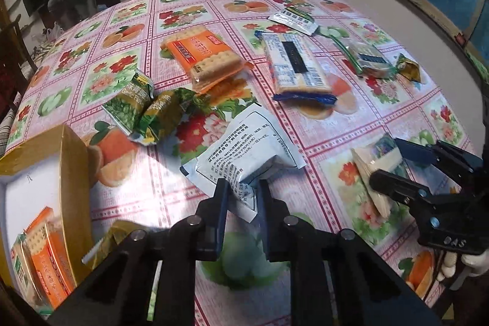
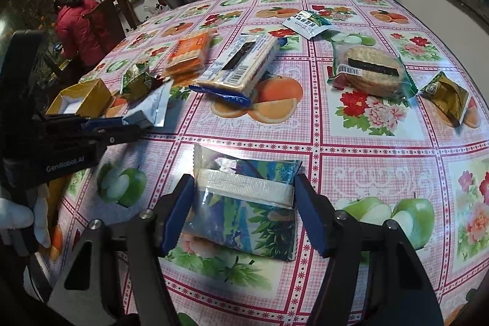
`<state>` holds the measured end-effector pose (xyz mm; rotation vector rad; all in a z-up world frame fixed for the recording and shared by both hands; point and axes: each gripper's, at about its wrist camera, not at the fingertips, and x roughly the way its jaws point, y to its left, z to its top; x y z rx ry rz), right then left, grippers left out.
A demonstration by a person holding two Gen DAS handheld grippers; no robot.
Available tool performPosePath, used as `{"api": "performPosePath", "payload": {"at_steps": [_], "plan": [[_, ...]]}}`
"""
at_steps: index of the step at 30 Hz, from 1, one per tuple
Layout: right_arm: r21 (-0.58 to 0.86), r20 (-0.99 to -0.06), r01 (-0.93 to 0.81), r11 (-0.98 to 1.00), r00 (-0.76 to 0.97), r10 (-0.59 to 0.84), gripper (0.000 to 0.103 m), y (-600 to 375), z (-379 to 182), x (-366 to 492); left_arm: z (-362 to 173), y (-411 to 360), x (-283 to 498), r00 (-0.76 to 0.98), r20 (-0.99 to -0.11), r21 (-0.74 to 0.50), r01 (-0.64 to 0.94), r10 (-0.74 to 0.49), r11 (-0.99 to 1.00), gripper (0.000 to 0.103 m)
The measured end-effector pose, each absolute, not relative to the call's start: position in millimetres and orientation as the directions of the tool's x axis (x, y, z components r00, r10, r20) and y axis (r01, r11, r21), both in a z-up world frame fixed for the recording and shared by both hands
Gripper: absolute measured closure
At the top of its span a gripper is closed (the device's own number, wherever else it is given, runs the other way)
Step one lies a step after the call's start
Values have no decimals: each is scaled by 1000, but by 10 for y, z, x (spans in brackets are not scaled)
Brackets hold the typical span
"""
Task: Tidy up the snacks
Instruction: 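Grasp the white paper packet with the left tool and lift it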
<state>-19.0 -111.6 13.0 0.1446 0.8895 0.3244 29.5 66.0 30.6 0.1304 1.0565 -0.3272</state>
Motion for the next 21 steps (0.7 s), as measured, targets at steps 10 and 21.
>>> {"api": "performPosePath", "payload": {"at_steps": [10, 21], "plan": [[345, -697, -234, 909, 585, 415, 38, -1149, 170, -220, 632, 909, -513, 514, -787, -191, 322, -341, 927, 89], [411, -610, -307, 858, 607, 509, 38, -1065, 272, -323, 665, 1167, -990, 525, -755, -242, 332, -392, 912, 63]]}}
